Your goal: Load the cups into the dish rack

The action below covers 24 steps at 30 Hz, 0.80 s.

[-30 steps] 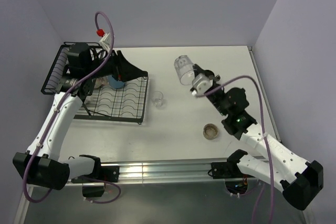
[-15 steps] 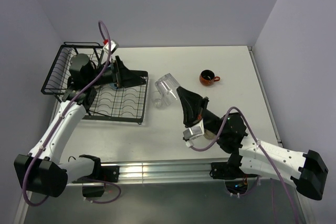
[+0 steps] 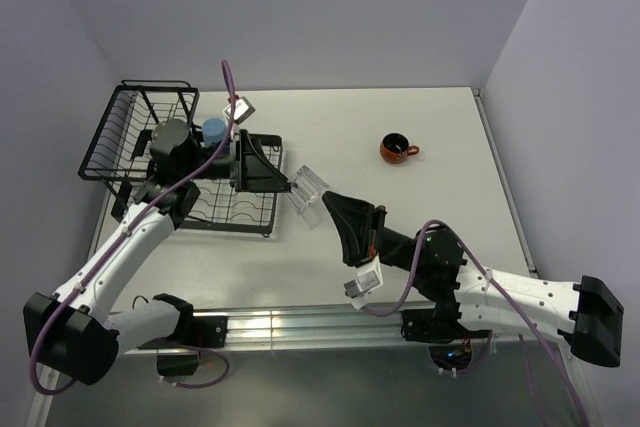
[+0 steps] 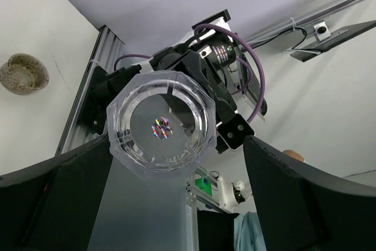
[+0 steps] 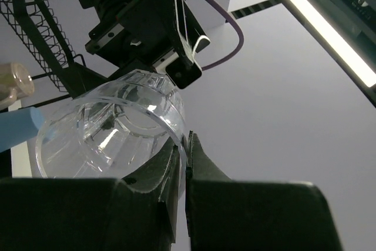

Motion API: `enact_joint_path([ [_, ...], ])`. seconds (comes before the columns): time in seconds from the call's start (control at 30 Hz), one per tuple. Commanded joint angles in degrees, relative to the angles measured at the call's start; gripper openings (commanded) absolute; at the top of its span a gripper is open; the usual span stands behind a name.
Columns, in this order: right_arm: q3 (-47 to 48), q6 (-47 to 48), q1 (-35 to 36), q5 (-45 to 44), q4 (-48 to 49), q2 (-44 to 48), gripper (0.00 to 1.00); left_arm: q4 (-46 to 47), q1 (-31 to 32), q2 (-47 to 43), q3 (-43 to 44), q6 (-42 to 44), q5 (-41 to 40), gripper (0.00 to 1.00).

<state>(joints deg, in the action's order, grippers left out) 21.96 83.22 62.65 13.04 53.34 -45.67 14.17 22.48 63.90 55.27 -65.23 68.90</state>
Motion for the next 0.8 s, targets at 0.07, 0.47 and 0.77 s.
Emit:
enact_joint_path([
  [0.07, 0.19, 4.32, 1.33, 0.59, 4.93, -0.91, 0.00, 0.15, 1.34, -0.27, 0.89, 1.42, 0.88, 0.95],
  [0.47, 0.63, 7.74, 2.03, -1.79, 0.54, -1.35, 0.00, -3.97, 2.74, 0.44, 0.63, 3.88, -0.52, 0.84],
  [0.77, 0.63, 8.27, 2.30, -3.37, -0.43, -1.53, 0.00, -7.76, 2.92, 1.84, 2.04, 7.84, -1.49, 0.34],
])
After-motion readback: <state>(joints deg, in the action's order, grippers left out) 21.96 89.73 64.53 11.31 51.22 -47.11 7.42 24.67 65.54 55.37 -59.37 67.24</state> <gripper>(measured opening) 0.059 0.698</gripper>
